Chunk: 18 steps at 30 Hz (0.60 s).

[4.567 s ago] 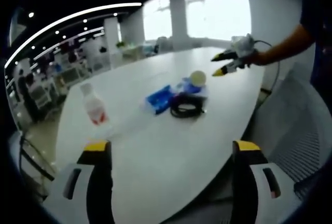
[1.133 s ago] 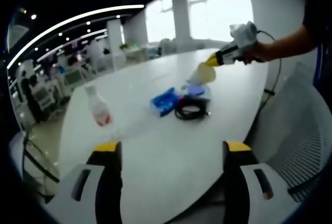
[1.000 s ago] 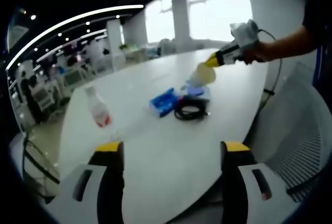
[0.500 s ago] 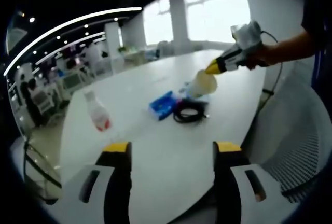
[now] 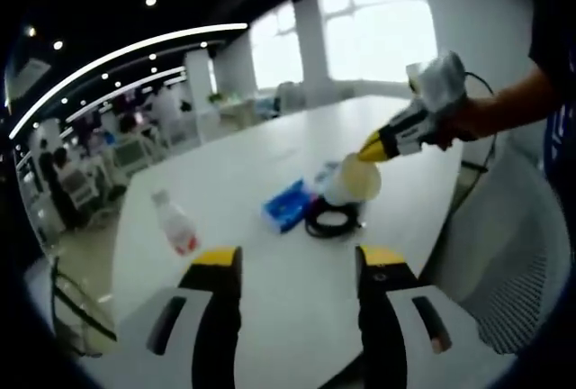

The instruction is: Arrange the tabletop items into an orderly group along one side of the table until the central work area is clear of visible clutter.

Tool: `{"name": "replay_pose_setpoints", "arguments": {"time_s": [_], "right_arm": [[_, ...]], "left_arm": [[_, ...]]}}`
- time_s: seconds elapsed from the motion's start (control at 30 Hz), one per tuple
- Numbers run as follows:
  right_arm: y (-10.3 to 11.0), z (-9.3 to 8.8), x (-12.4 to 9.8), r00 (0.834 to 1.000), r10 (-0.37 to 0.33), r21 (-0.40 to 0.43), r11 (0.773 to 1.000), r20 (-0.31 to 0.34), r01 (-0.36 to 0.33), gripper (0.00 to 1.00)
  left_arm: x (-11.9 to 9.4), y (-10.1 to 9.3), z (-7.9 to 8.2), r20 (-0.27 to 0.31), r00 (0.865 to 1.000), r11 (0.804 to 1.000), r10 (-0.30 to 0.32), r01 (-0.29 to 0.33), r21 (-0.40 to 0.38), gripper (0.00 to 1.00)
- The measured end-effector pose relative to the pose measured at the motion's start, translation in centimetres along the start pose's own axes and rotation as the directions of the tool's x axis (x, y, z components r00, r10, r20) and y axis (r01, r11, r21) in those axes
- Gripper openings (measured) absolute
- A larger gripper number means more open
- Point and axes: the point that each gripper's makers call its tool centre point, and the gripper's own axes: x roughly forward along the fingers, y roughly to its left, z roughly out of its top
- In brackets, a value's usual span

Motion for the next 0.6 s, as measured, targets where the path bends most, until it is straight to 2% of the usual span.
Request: {"name": "replay_pose_setpoints", "arguments": {"time_s": [0.2, 0.6], "right_arm": [[1.1, 0.5, -0.1, 1.0, 0.016, 0.017, 1.0, 0.005, -0.016, 0.01], [4.9, 1.4, -0.1, 0.996, 0.087, 0.045, 0.995, 0.01, -0.087, 0.01]], "left_arm": [[0.6, -0.5, 0.7, 0.011, 1.0, 1.0, -0.013, 0.013, 0.009, 0.44], [1.9, -1.8, 1.2, 0.021, 0.999, 0.999, -0.044, 0.044, -0.008, 0.34]]}}
